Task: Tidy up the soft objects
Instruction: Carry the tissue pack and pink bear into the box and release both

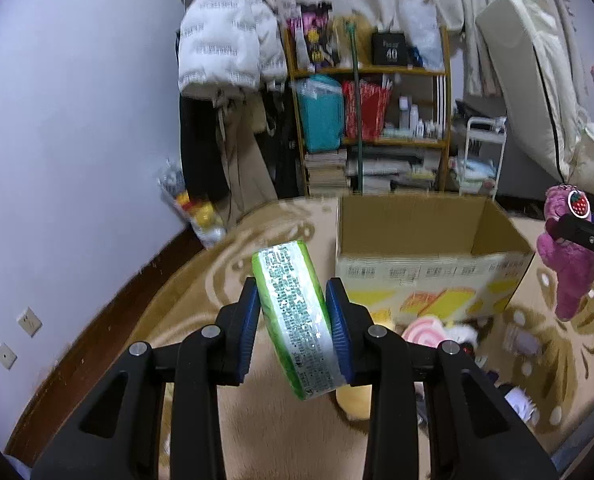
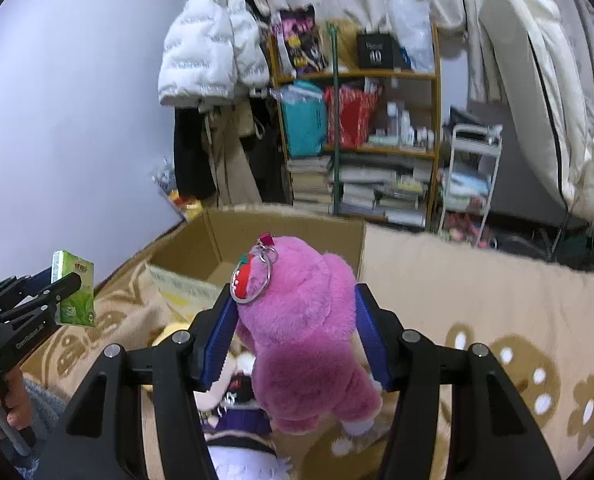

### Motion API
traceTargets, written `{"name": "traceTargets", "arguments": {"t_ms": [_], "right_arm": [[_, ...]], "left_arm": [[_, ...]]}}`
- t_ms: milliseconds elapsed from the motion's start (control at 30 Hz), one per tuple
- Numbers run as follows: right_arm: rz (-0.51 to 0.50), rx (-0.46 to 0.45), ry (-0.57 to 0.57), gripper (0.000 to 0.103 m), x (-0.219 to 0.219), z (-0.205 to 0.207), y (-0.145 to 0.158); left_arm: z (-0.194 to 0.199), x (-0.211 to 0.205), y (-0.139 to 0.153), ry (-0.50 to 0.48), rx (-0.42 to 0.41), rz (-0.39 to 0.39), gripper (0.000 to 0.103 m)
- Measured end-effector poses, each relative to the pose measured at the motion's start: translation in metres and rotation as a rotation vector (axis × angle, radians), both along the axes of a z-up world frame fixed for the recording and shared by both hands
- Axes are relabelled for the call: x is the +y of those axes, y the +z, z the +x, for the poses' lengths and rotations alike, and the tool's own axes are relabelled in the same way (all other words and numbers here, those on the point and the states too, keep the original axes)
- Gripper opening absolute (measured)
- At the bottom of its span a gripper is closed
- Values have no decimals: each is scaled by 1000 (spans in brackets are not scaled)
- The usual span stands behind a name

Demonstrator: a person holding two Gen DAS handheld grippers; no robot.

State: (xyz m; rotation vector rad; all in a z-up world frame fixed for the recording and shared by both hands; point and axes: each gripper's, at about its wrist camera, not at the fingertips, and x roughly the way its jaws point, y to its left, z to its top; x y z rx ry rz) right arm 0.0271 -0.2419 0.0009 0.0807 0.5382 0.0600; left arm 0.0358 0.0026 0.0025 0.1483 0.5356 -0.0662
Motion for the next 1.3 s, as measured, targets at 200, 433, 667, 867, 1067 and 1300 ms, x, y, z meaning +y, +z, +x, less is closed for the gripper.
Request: {"name": "traceTargets", "arguments": {"t_ms": [200,433,667,867,1067,1300], "right_arm": [[-15,-94,-13,60,3,1,27],[-6,-126,-34,60,0,19,38],[4,-153,-49,60,-5,44,42],[29,-146,-45,61,-8,64,34],[89,-153,-18,61,-13,77,18],[123,-121,2,61,-17,96,-4]], "left_arm": [[3,-6,26,-14,-69,-16,32],[24,-20,48,-38,-131,-11,32],[53,-34,54,-74,-165,-14,32],[80,-51,50,-111,-184,3,32],[99,-56,37,-125,-137,-36,32],[112,-60,18,-156,-93,-57,32]]}}
